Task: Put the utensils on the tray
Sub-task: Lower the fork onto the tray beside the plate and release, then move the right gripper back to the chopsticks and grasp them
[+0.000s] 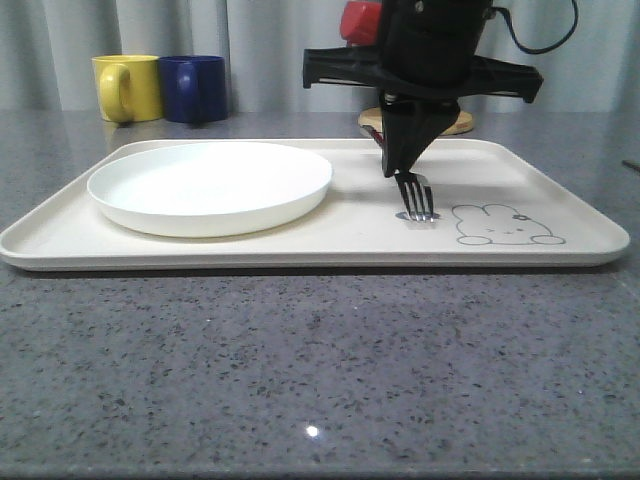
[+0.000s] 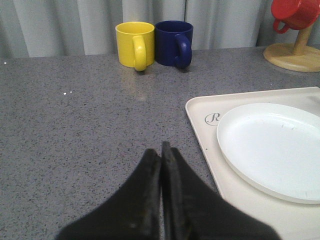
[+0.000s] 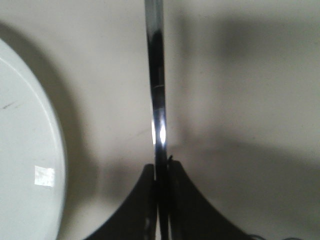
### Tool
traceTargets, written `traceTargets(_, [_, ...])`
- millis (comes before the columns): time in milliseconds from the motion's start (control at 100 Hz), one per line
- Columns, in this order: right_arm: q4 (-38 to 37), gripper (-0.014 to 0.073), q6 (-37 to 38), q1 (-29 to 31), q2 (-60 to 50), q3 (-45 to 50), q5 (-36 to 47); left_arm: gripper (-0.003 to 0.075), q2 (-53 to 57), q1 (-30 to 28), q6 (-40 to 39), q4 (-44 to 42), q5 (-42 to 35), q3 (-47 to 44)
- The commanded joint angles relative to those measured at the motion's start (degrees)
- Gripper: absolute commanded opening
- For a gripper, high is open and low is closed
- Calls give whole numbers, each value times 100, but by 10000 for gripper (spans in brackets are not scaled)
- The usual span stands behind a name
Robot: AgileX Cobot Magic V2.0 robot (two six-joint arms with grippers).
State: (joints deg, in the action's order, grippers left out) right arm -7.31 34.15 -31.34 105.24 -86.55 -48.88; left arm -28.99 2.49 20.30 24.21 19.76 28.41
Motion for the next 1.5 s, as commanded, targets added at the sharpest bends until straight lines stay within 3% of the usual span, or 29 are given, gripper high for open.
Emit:
traceTargets(0, [-38, -32, -1, -11, -175, -221, 208, -19, -16, -1, -2, 63, -453, 159])
traceTargets(200, [-38, 34, -1, -11, -39, -228, 195, -19, -16, -1, -2, 63, -453, 159])
traceTargets(440, [-38, 339, -1, -11, -39, -228, 163, -19, -16, -1, -2, 63, -453, 159])
traceTargets(560, [-44, 423, -6, -11, -84, -228, 147, -19, -16, -1, -2, 63, -453, 159])
traceTargets(700, [-198, 426, -108, 15, -370, -228, 109, -19, -16, -1, -2, 63, -453, 159])
traceTargets(840, [-198, 426, -679, 288, -846, -228, 40, -19, -16, -1, -2, 63, -453, 159])
traceTargets(1290, [215, 426, -2706, 3031, -1209, -205, -1198, -19, -16, -1, -2, 63, -453, 159])
traceTargets(1490, [825, 426, -3453, 3651, -918, -203, -1288, -19, -16, -1, -2, 63, -453, 159])
